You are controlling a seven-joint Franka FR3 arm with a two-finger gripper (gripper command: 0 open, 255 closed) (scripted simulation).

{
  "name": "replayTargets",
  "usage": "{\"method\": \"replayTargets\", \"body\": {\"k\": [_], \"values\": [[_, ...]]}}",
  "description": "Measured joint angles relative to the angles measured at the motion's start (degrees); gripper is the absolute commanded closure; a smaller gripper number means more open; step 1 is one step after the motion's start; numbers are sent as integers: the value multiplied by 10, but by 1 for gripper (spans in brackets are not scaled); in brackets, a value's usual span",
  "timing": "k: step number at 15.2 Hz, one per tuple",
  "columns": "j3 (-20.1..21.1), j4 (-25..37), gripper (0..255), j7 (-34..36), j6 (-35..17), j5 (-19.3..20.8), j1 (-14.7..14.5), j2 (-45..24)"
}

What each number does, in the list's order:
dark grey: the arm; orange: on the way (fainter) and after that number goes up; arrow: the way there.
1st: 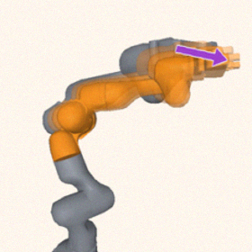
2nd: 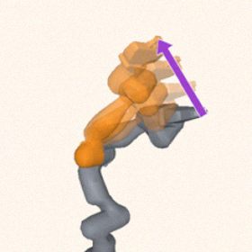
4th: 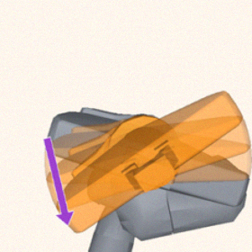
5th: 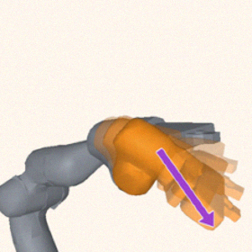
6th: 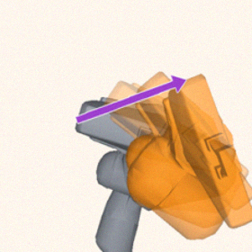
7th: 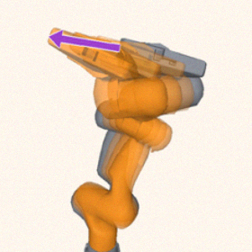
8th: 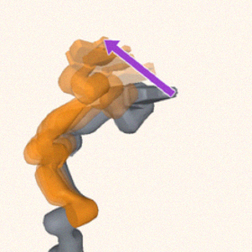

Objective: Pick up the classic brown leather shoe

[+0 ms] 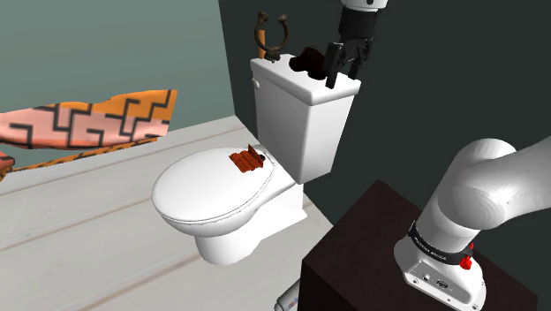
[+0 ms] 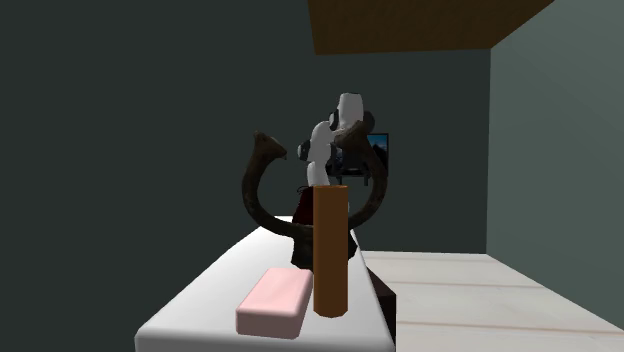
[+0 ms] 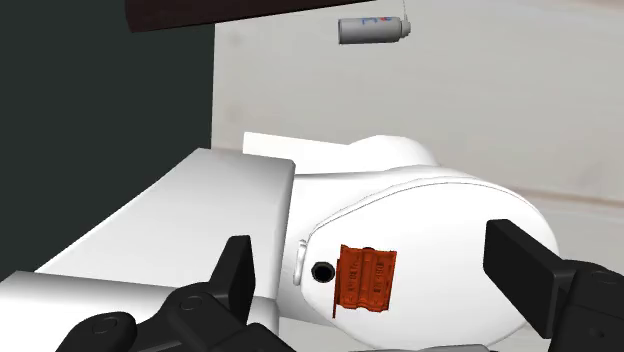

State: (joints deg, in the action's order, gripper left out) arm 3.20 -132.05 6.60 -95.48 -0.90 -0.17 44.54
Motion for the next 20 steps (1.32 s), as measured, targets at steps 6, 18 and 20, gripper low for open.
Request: {"method": "replayTargets", "body": {"k": [6, 18, 20], "values": [[-33, 57, 0, -48, -14, 21, 9, -71], [-112, 293, 0, -183, -23, 34, 22, -316], [-123, 342, 0, -207, -15, 29, 26, -357]]}}
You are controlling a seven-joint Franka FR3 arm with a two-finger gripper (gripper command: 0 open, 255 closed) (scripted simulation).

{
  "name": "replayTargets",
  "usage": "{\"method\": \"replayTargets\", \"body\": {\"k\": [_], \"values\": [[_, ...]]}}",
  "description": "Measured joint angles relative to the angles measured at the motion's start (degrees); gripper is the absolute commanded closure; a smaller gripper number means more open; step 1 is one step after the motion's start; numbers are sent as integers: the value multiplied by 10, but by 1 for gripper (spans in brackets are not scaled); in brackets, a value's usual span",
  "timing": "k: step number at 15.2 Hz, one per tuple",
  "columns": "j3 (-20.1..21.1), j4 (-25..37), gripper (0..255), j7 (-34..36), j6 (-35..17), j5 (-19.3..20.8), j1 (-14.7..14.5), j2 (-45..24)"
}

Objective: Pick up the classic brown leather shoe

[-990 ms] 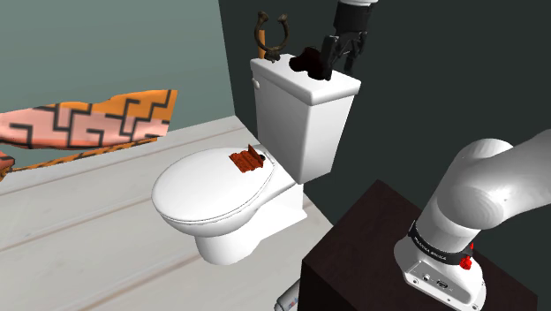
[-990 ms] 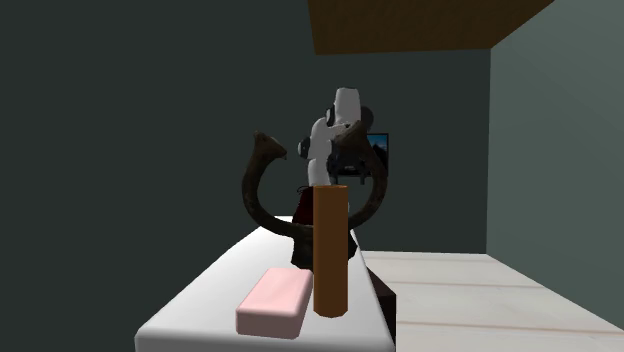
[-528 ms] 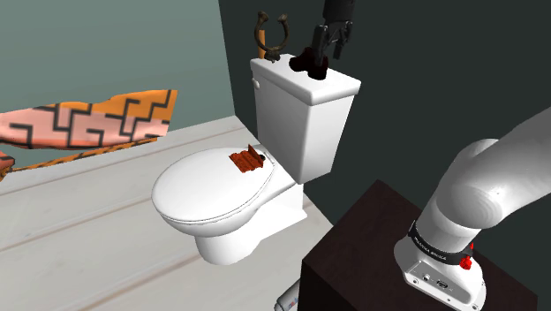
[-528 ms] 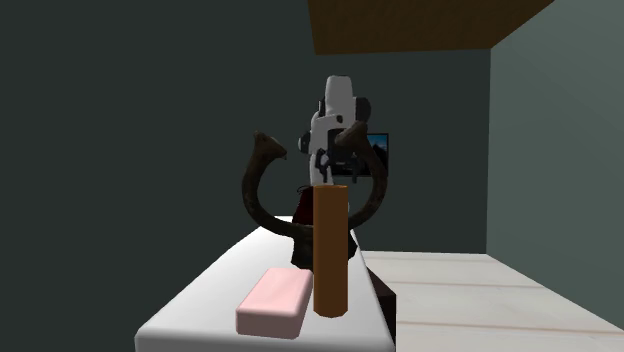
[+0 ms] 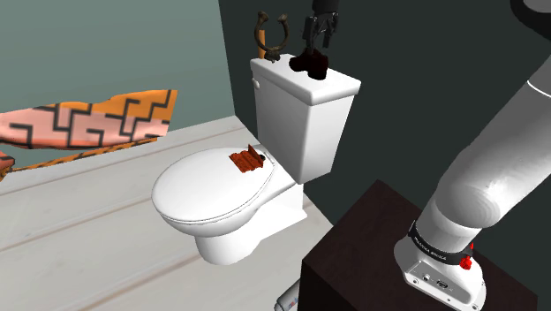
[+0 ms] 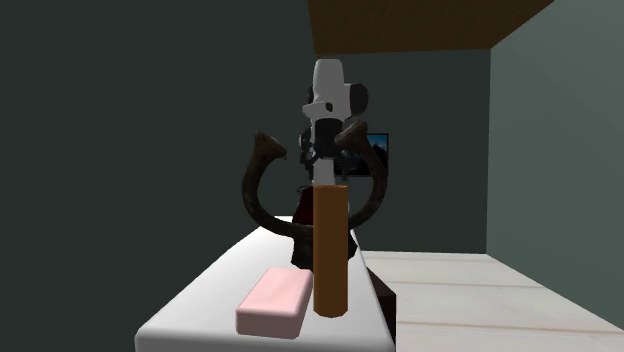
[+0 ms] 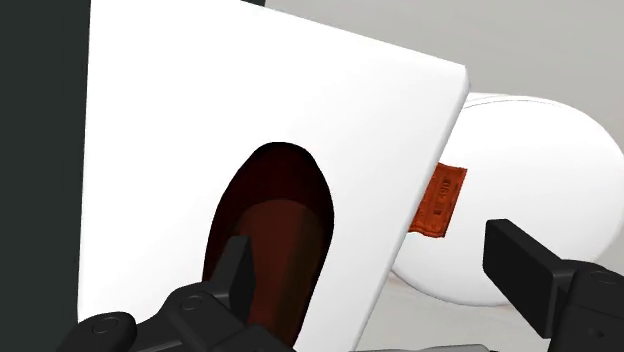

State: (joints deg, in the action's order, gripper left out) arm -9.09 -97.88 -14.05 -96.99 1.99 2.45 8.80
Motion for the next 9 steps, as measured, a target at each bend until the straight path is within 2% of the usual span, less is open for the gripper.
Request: {"method": "replayTargets", "body": {"k": [4, 7, 9], "values": [[-20, 123, 0, -48, 29, -17, 12, -95], [-31, 246, 0, -82, 65, -36, 28, -183], [-32, 266, 0, -90, 67, -40, 32, -202]]}}
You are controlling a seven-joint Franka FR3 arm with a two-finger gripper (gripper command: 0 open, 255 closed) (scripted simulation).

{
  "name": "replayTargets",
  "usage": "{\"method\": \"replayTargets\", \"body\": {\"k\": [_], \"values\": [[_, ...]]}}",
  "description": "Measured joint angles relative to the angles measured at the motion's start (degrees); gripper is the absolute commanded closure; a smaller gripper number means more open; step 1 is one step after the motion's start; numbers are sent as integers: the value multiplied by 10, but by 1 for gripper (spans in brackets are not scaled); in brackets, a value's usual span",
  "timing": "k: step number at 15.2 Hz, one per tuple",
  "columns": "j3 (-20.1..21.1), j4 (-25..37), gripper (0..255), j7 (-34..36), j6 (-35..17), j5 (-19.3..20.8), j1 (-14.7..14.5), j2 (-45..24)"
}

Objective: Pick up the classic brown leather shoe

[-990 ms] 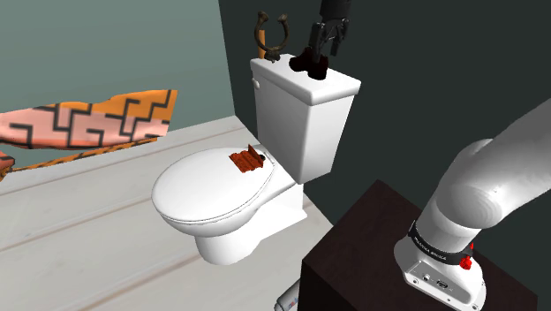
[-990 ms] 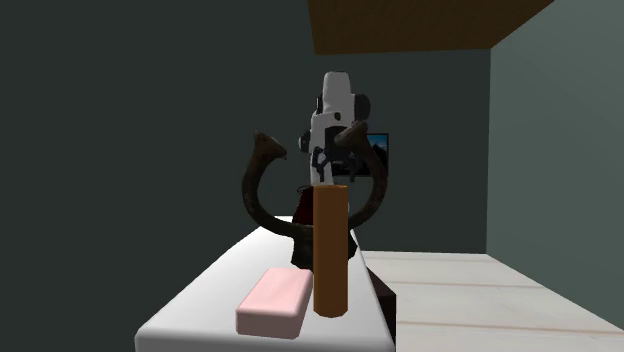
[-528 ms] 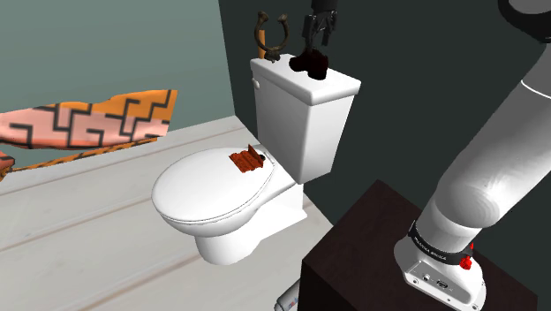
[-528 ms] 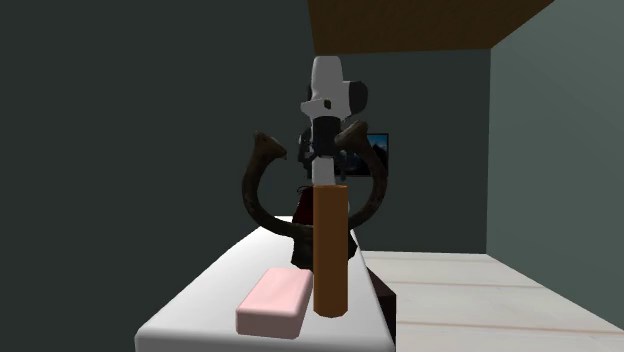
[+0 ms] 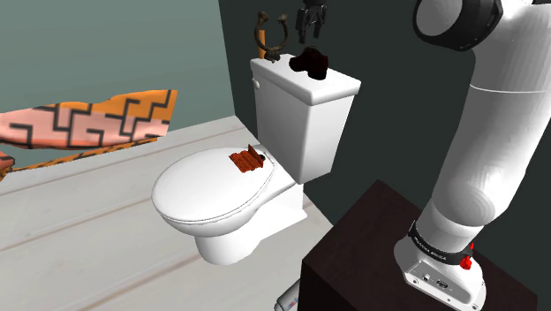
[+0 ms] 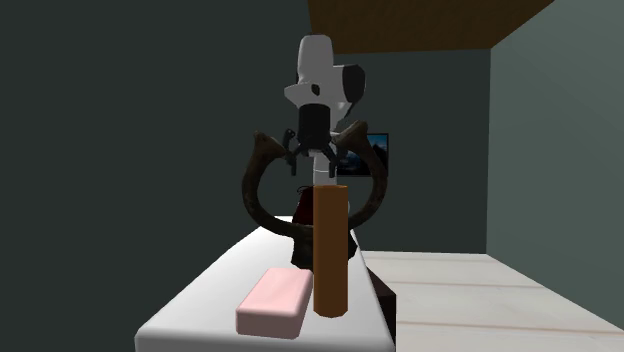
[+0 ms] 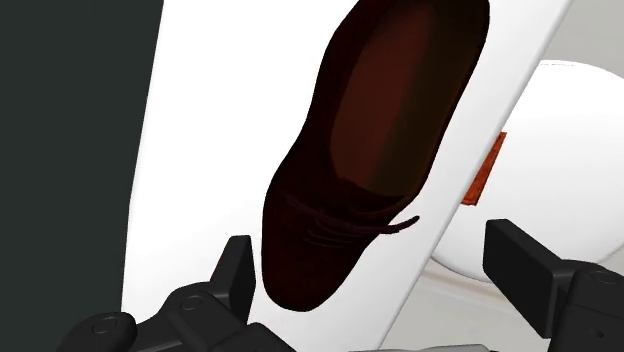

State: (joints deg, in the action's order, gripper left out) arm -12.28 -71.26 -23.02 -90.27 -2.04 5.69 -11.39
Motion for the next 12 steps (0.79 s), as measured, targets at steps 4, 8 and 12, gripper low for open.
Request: {"method": "replayTargets", "body": {"k": [4, 8, 12], "values": [[1, -31, 0, 0, -29, 1, -2, 2], [1, -72, 255, 0, -59, 3, -3, 13], [1, -74, 255, 0, -62, 3, -3, 14]]}}
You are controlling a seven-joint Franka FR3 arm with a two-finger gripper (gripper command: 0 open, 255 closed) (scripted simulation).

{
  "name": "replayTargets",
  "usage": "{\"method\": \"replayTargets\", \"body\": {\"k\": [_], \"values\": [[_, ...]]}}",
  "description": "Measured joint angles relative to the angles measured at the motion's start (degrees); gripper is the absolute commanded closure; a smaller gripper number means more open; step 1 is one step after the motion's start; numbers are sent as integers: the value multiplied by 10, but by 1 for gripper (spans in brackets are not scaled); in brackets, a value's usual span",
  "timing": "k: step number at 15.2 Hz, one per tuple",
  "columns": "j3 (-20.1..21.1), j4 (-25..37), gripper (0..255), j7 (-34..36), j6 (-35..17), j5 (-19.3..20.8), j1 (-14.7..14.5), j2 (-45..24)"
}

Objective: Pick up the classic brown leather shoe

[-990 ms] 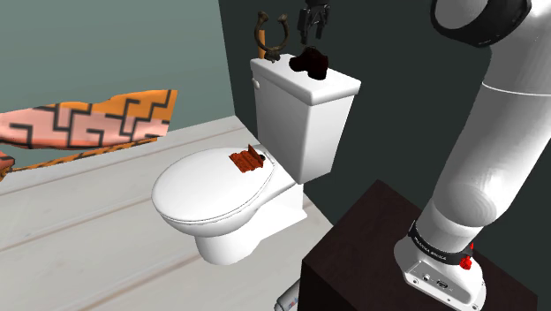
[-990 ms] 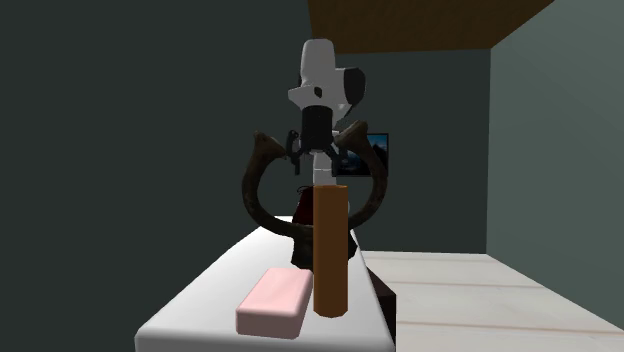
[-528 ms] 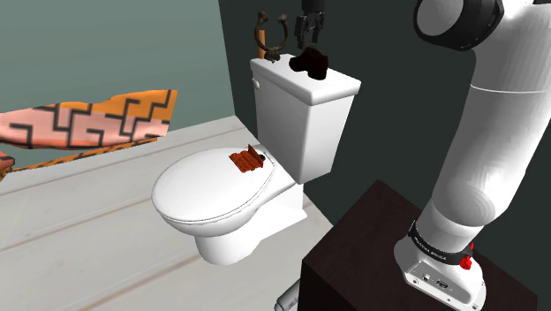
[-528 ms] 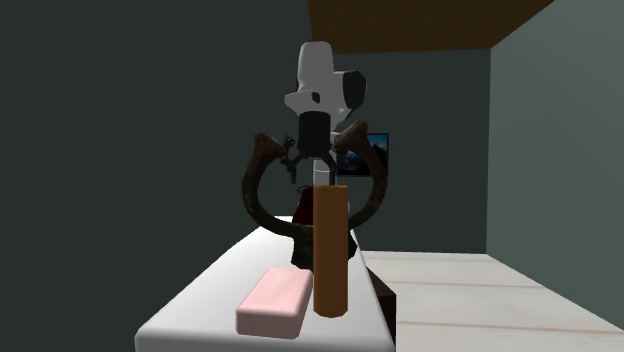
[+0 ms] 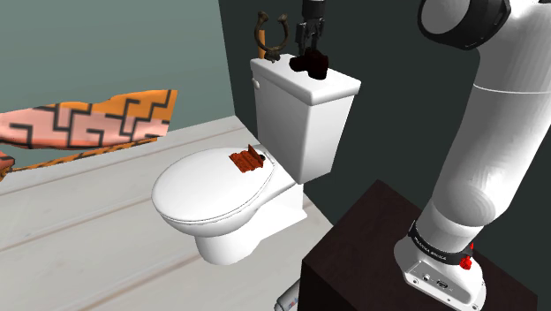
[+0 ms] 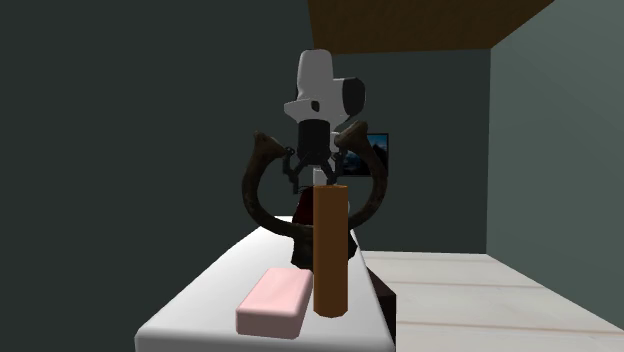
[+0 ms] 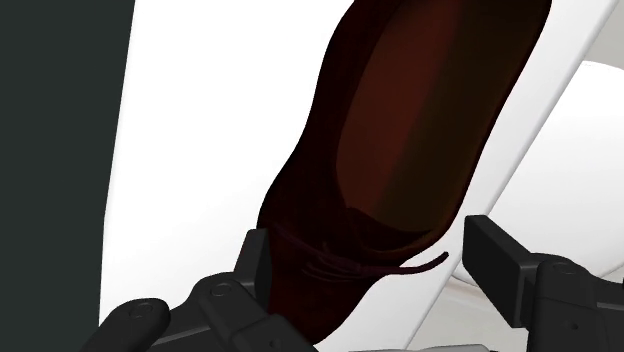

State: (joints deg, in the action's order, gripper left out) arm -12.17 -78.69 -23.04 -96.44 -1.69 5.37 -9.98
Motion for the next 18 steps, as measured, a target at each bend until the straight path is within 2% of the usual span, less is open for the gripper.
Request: {"method": "replayTargets", "body": {"k": [6, 9, 18], "values": [[0, 0, 255, 0, 0, 0, 0, 0], [-1, 21, 255, -1, 17, -1, 2, -5], [-2, 155, 255, -3, 109, -12, 10, -49]]}}
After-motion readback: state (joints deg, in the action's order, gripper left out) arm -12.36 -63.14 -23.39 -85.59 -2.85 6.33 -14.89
